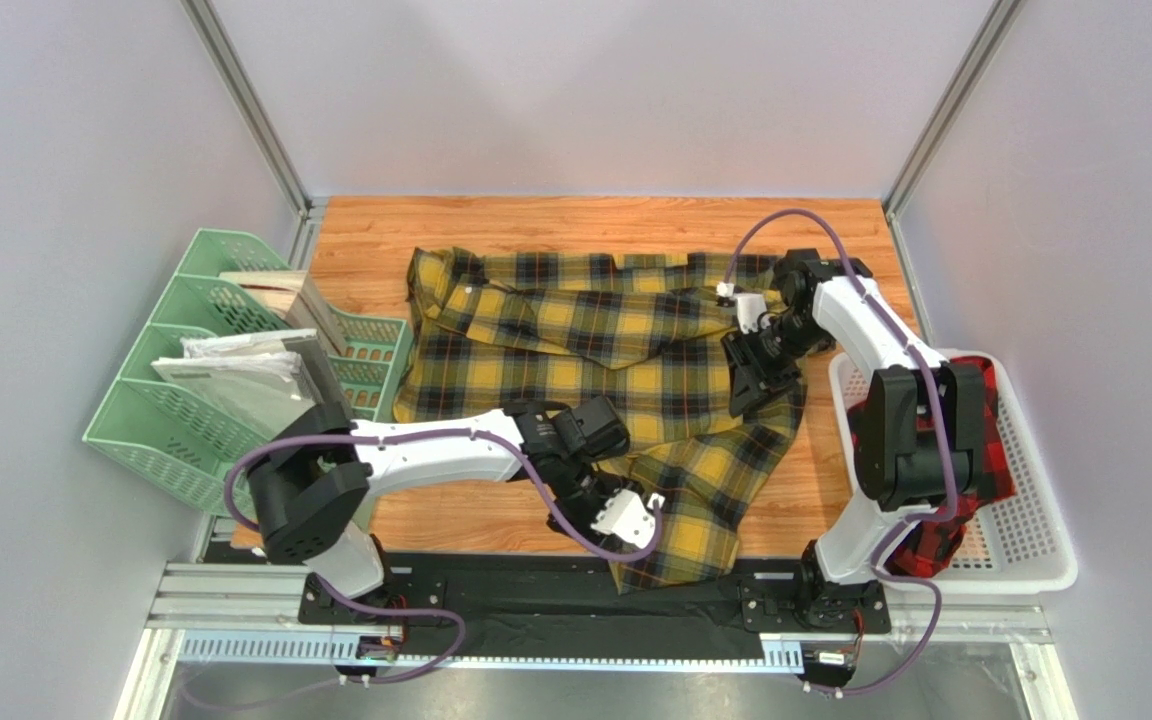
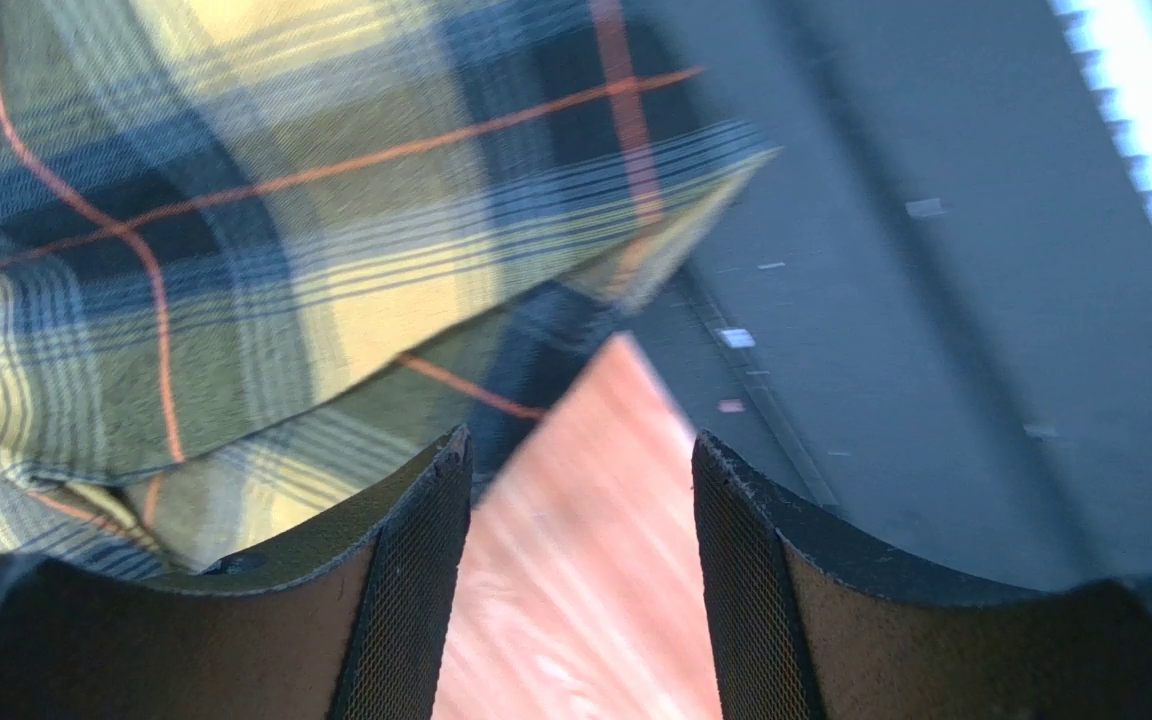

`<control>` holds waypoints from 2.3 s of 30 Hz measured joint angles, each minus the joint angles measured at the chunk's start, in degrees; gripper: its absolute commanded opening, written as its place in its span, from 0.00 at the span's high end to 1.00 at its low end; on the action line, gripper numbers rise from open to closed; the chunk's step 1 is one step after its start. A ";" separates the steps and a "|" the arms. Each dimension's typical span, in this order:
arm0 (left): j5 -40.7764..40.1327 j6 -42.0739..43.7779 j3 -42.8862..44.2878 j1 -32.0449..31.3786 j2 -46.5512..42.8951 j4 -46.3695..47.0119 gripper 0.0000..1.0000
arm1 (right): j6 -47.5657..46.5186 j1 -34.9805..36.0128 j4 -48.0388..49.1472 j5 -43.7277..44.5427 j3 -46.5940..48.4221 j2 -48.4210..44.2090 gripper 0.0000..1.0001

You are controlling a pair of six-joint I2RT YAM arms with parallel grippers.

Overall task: Fold and stack the long sleeve shirts
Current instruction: Fold the shirt

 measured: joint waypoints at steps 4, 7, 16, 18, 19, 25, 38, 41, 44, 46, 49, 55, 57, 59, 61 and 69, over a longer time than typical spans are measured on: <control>-4.72 -0.11 1.11 -0.63 5.11 3.15 0.37 | -0.74 0.42 0.02 -2.56 -1.97 -2.01 0.58; -8.20 0.37 2.29 -2.36 9.49 3.93 0.39 | -1.36 0.39 -0.26 -3.41 -3.10 -2.89 0.58; -12.11 -1.18 7.17 -7.43 13.40 5.29 1.00 | -2.84 -0.15 -0.15 -3.91 -3.39 -5.55 0.58; -9.53 -2.71 7.52 -6.25 13.38 4.17 1.00 | -2.86 -0.59 -0.15 -4.11 -3.37 -5.64 0.58; -7.76 -3.93 7.98 -5.29 13.25 3.10 1.00 | -2.84 -0.81 -0.15 -4.17 -3.26 -5.64 0.58; 7.02 -16.50 17.88 2.67 10.25 -1.05 1.00 | -2.36 -2.16 -0.26 -4.37 3.43 -3.39 0.57; 17.73 -83.73 8.68 36.22 13.03 41.64 0.77 | 1.33 -5.55 -0.22 -2.71 20.72 5.29 0.44; 15.32 -88.26 7.43 40.87 16.33 41.72 0.69 | 1.46 -5.55 -0.66 -1.16 23.10 6.75 0.43; 15.02 -86.68 7.69 41.44 16.39 38.91 0.61 | 1.46 -5.64 -1.73 0.20 25.05 7.34 0.44; 15.41 -82.40 9.05 40.87 15.63 35.47 0.54 | 1.36 -5.77 -2.62 0.90 26.23 7.34 0.46; 15.21 -73.35 14.43 39.67 14.58 27.63 0.43 | 1.01 -5.81 -3.72 1.79 27.06 7.34 0.55; 13.62 -58.99 33.62 36.35 18.21 14.58 0.33 | -2.14 -5.88 -5.86 3.32 27.08 7.34 0.57; 13.05 -57.79 37.59 35.71 21.07 12.85 0.32 | -3.65 -5.88 -6.23 3.34 27.08 7.37 0.54; 12.00 -57.22 38.27 35.39 23.15 11.15 0.32 | -5.53 -5.88 -6.12 3.15 26.49 7.30 0.48; 10.51 -56.76 37.68 34.91 24.65 9.42 0.31 | -7.06 -5.66 -6.05 3.10 24.13 7.04 0.44; 8.48 -56.02 24.92 32.81 20.90 8.98 0.28 | -10.16 -2.80 -4.85 6.82 8.87 5.99 0.41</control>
